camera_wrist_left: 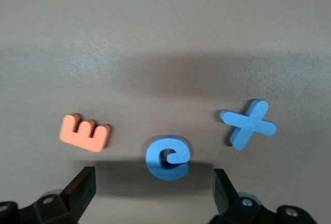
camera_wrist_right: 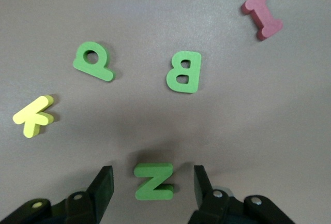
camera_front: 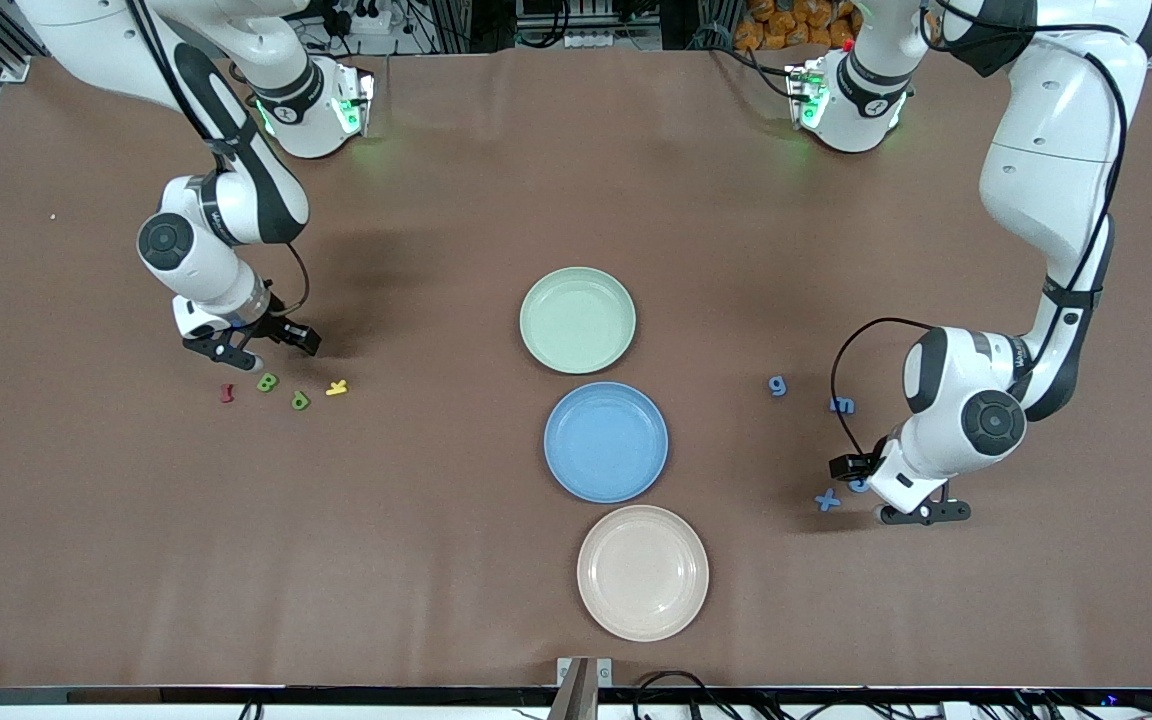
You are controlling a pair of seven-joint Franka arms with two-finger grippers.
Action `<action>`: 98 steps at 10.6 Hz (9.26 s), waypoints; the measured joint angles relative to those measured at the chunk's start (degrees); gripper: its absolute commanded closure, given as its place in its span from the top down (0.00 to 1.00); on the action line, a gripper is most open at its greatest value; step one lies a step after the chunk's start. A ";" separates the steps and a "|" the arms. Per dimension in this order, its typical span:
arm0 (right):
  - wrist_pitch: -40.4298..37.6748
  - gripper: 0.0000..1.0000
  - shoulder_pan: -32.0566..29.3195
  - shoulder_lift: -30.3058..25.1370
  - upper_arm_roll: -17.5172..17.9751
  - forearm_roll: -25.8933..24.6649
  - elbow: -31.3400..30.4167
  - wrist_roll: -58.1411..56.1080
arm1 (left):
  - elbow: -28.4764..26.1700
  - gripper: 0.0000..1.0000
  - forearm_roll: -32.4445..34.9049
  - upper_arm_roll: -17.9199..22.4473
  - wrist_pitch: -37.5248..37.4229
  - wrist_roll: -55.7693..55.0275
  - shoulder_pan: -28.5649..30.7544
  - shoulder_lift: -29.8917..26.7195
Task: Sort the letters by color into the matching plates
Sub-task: 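Close the right gripper on green Z while the left gripper grips blue C, then drop Z on the green plate while the left gripper drops C on blue, then return the right gripper to the green letters while the left gripper reaches blue 6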
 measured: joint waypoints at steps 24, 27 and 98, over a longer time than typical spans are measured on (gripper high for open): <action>-1.07 0.00 0.31 -0.24 0.40 0.08 -0.18 2.36 | 3.53 0.00 0.00 0.01 2.14 -2.18 0.01 2.47; -4.46 0.00 0.31 -1.00 2.12 0.14 1.67 5.84 | 3.56 0.00 0.00 0.00 2.11 -3.75 0.07 2.40; -26.75 0.77 -4.76 3.62 9.34 -2.98 25.82 26.12 | -28.13 1.00 7.47 -7.27 11.67 -46.43 -4.65 -13.87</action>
